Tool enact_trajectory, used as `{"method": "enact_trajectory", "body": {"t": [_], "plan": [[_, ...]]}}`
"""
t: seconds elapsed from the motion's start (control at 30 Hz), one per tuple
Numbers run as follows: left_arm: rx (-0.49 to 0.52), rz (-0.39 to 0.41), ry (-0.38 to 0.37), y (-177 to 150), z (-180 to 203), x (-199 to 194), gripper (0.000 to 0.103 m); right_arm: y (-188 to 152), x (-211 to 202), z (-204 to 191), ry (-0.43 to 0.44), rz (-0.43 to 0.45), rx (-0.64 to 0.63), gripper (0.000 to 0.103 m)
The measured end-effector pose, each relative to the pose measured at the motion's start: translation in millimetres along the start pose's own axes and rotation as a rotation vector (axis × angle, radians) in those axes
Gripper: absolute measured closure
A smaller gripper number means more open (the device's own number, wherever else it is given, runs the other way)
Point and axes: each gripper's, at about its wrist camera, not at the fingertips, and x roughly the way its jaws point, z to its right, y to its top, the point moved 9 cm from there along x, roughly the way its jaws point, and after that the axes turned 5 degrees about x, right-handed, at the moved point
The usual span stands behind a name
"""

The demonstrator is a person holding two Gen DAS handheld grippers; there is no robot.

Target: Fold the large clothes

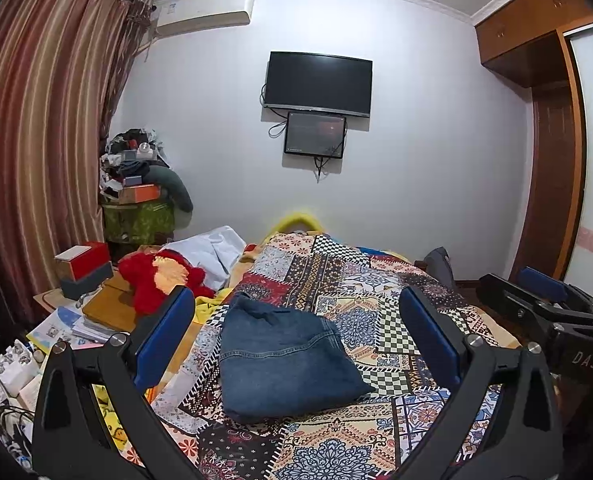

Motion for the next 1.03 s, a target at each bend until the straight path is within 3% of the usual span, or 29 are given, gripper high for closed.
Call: {"method": "enact_trajectory", "body": {"t": [1.03], "plan": [[0.002,-0.007,-0.028,-1.3,1.2,-1.0,0.000,0.6,0.4,-3.2,-0.018,0.010,-0.002,0.000]]}}
